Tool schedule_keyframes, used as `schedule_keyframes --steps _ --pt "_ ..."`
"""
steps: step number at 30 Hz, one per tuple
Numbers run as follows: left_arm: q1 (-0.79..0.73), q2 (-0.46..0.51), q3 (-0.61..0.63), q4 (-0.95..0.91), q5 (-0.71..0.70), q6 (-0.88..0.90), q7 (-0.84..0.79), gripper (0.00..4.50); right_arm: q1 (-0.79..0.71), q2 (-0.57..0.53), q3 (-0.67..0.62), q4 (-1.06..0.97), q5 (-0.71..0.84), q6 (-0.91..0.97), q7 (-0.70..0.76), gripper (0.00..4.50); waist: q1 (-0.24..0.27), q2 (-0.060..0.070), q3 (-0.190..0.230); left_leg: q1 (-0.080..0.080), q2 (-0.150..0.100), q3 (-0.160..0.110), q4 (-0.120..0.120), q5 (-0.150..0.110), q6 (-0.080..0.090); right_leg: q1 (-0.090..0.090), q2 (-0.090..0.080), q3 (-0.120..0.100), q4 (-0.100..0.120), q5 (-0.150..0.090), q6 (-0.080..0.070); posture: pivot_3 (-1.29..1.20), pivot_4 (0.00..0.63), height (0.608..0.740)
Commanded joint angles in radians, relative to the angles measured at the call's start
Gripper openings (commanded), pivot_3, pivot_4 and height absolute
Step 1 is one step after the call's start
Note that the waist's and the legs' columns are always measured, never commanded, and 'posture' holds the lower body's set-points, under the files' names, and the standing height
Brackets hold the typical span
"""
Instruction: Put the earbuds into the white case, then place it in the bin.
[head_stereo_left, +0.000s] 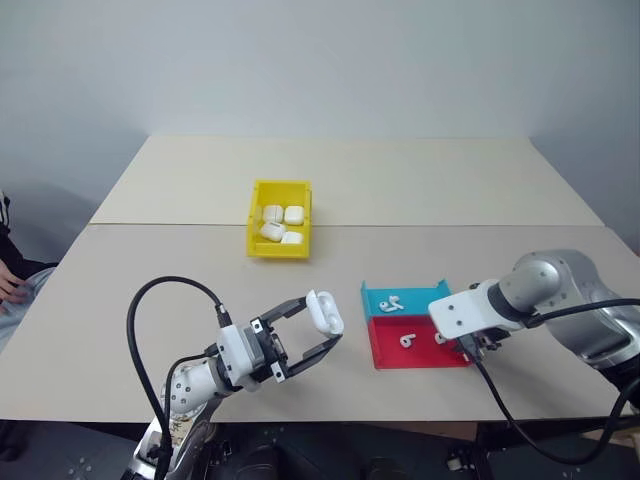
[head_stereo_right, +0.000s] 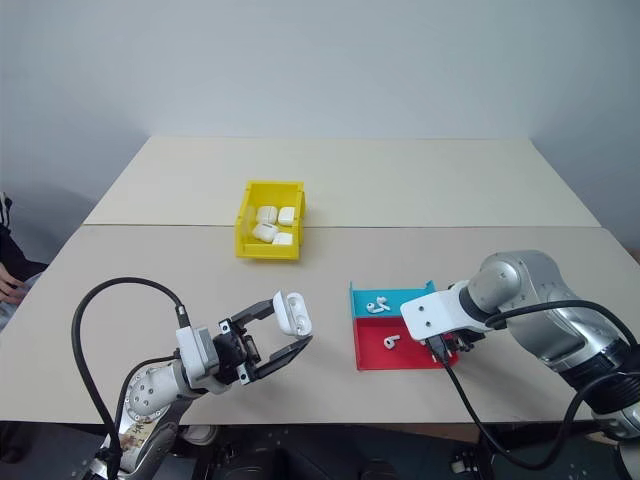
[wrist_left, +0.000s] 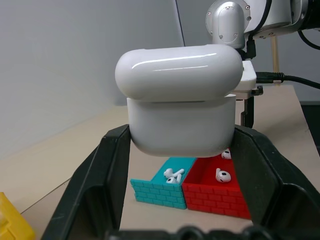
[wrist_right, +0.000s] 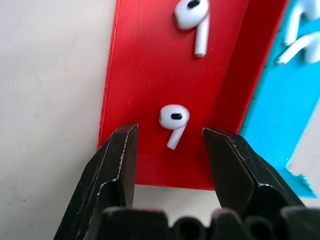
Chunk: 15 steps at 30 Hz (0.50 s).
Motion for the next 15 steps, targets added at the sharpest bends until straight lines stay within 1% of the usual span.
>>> schedule_keyframes --steps 1,15 --pt "0.002 -0.005 0.018 -0.053 -0.004 0.005 0.004 2.75 -0.025 0.008 -0.012 0.005 -0.016 -0.031 0.021 2.51 0.000 0.000 0.000 0.000 0.000 0.000 0.000 0.000 0.000 0.000 0.000 0.000 0.000 0.000 0.000 0.00 0.150 0.740" --pt "0.029 -0.007 0.027 -0.099 0.018 0.057 0.019 2.75 -0.045 0.059 -0.007 0.061 -0.043 -0.084 0.041 2.51 -0.001 0.000 0.000 0.000 0.000 0.000 0.000 0.000 0.000 0.000 0.000 0.000 0.000 0.000 0.000 0.00 0.150 0.740"
